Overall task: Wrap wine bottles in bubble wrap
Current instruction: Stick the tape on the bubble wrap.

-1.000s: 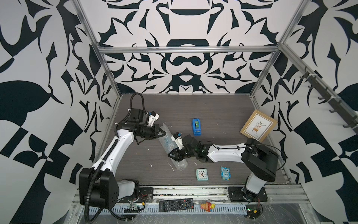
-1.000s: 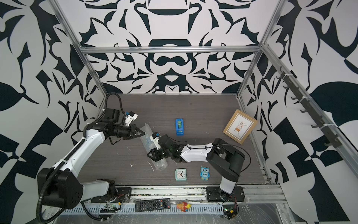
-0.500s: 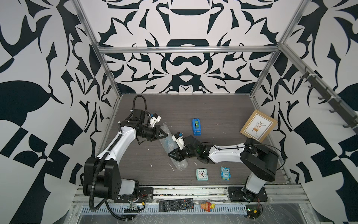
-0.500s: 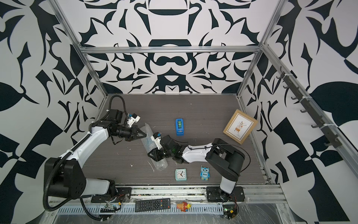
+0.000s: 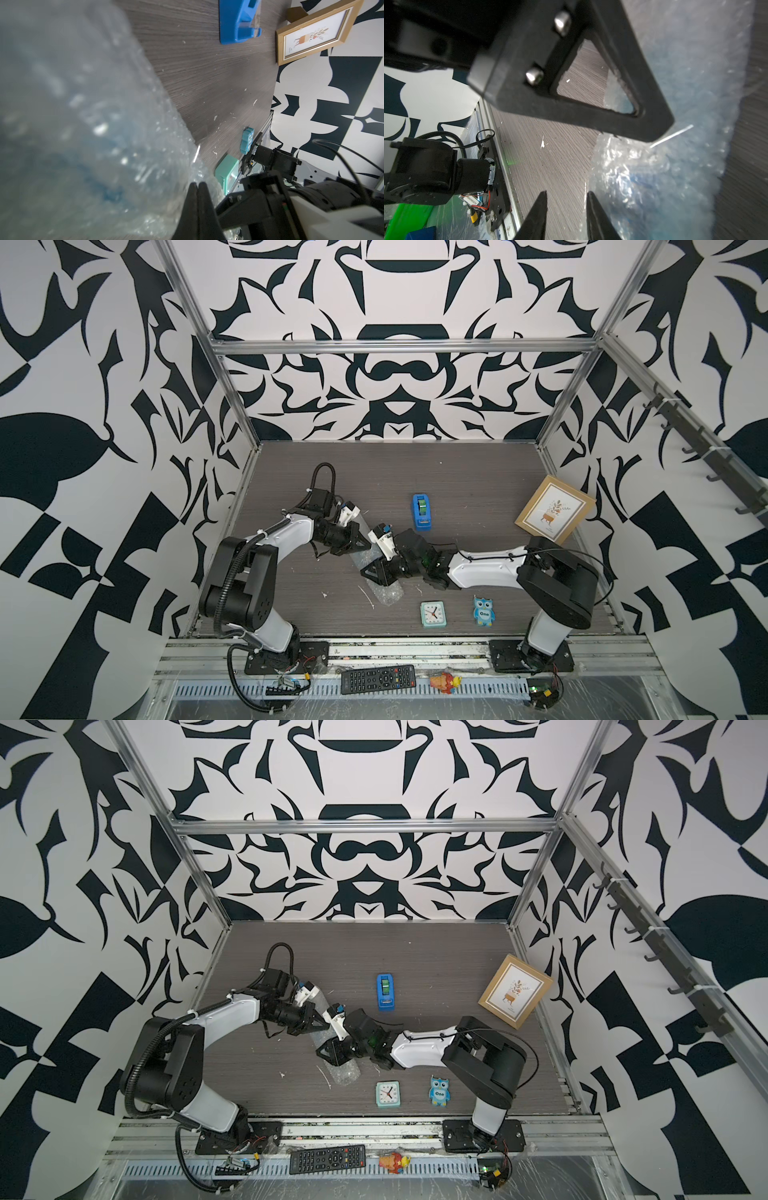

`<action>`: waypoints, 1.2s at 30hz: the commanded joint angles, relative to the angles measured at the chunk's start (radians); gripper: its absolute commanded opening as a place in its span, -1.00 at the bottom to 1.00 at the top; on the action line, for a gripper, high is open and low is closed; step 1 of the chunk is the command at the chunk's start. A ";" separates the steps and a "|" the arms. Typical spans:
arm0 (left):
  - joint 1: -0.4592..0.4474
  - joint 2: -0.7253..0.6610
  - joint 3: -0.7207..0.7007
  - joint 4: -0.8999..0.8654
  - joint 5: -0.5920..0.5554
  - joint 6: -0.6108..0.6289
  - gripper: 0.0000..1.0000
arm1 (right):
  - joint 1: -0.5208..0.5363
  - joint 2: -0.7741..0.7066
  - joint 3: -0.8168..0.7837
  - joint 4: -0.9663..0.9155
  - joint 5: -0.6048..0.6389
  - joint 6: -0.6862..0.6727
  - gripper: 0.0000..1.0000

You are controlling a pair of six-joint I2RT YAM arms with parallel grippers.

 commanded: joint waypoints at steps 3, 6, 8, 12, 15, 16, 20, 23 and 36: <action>0.002 -0.005 -0.026 0.009 -0.031 0.012 -1.00 | -0.006 -0.122 0.057 -0.152 0.015 -0.053 -0.18; 0.005 -0.012 -0.030 -0.012 -0.044 0.029 -1.00 | -0.020 -0.191 0.085 -0.225 0.034 -0.080 -0.16; 0.007 -0.017 -0.032 -0.025 -0.047 0.037 -1.00 | -0.037 -0.225 0.102 -0.293 0.076 -0.088 -0.16; 0.008 -0.034 -0.027 -0.045 -0.041 0.050 -1.00 | -0.096 -0.239 0.133 -0.428 0.133 -0.088 -0.20; 0.008 -0.064 -0.012 -0.057 -0.024 0.071 -1.00 | -0.152 -0.222 0.115 -0.439 0.135 -0.051 -0.26; 0.008 -0.075 -0.005 -0.065 -0.017 0.080 -1.00 | -0.170 -0.209 0.108 -0.425 0.121 -0.034 -0.30; 0.008 -0.121 0.028 -0.099 0.014 0.125 -1.00 | -0.186 -0.133 0.114 -0.395 0.088 -0.022 -0.38; 0.008 -0.147 0.053 -0.135 0.038 0.162 -1.00 | -0.184 -0.087 0.119 -0.351 0.055 -0.010 -0.39; 0.008 -0.229 0.114 -0.248 0.169 0.311 -1.00 | -0.242 -0.115 0.044 -0.097 -0.069 -0.039 -0.34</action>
